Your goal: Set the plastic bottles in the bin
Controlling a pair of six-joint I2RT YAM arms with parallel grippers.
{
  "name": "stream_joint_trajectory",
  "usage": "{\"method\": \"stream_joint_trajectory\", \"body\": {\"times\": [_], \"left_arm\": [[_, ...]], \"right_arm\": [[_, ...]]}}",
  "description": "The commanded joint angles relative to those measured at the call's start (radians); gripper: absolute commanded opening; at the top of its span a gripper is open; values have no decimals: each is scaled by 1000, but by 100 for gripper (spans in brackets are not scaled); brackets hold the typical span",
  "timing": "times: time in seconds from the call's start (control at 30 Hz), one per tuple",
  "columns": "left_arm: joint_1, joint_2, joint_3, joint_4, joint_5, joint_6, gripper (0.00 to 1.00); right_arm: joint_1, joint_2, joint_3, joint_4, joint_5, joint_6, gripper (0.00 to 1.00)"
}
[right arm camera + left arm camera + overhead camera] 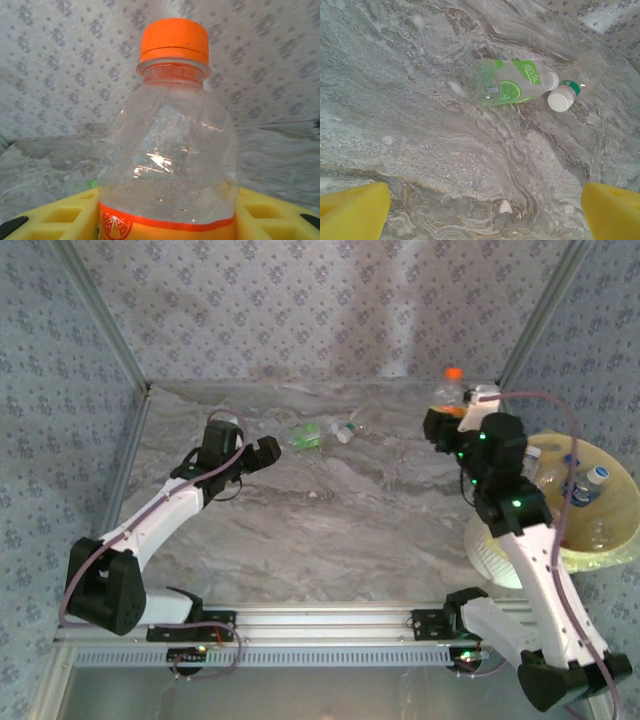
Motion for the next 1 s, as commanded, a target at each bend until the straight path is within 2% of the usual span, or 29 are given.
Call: {"method": "stream_joint_trajectory", "body": {"times": [0.0, 0.17, 0.23, 0.4, 0.73, 0.8, 0.87, 0.97], "left_arm": [[5, 18, -7, 34, 14, -12, 98], [5, 44, 7, 47, 34, -21, 98], [5, 53, 15, 49, 42, -24, 98], [5, 65, 21, 55, 52, -31, 98], [5, 81, 45, 39, 51, -18, 98], [5, 84, 45, 42, 53, -19, 98], [5, 92, 55, 39, 55, -13, 98], [5, 108, 88, 17, 64, 9, 98]], "right_arm": [[-74, -73, 87, -208, 46, -77, 51], [-207, -154, 101, -297, 100, -68, 51], [-246, -171, 111, -321, 188, -52, 52], [-302, -198, 88, -358, 413, -80, 53], [-379, -202, 21, -374, 592, -127, 57], [-396, -215, -50, -347, 643, -110, 60], [-411, -243, -101, -314, 636, -93, 65], [-419, -256, -122, -315, 605, -66, 84]]}}
